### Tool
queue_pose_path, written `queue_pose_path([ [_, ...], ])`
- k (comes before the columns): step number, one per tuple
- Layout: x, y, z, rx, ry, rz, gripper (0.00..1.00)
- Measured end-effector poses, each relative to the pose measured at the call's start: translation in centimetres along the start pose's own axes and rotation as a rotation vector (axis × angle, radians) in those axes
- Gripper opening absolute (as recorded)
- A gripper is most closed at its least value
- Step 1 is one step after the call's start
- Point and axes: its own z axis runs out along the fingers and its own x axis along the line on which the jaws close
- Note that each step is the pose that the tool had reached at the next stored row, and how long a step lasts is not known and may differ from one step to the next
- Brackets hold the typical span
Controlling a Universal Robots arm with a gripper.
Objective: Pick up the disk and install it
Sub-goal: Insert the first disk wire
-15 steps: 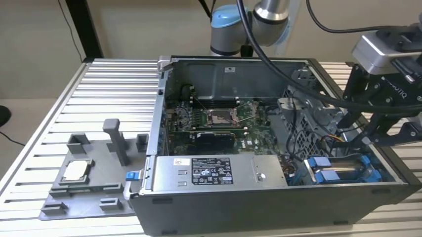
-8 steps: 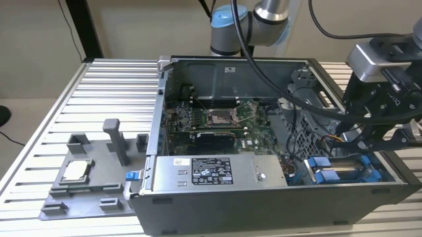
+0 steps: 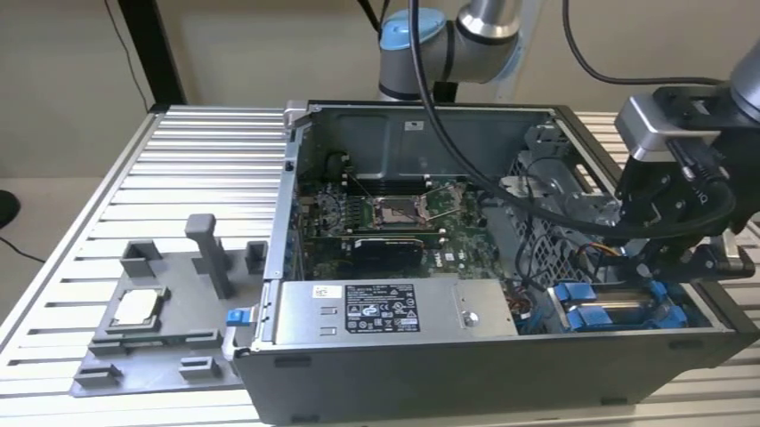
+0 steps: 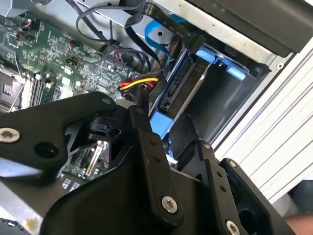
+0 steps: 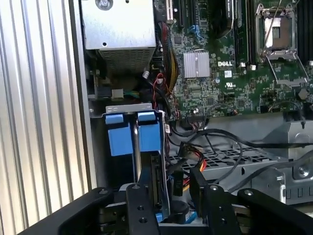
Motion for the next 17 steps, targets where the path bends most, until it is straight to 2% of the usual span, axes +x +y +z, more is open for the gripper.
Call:
queue_pose_path([
  [6, -0.03, -0.02, 0.90, 0.0004, -0.0151, -0.001, 1.00],
  [7, -0.04, -0.02, 0.98, 0.0002, -0.0197, -0.001, 1.00],
  [9, -0.05, -0.02, 1.06, -0.0011, -0.0362, -0.001, 1.00],
  [12, -0.05, -0.03, 1.07, -0.0014, -0.0386, -0.001, 1.00],
  [17, -0.01, -0.11, 1.40, -0.0032, -0.0597, -0.003, 1.00],
])
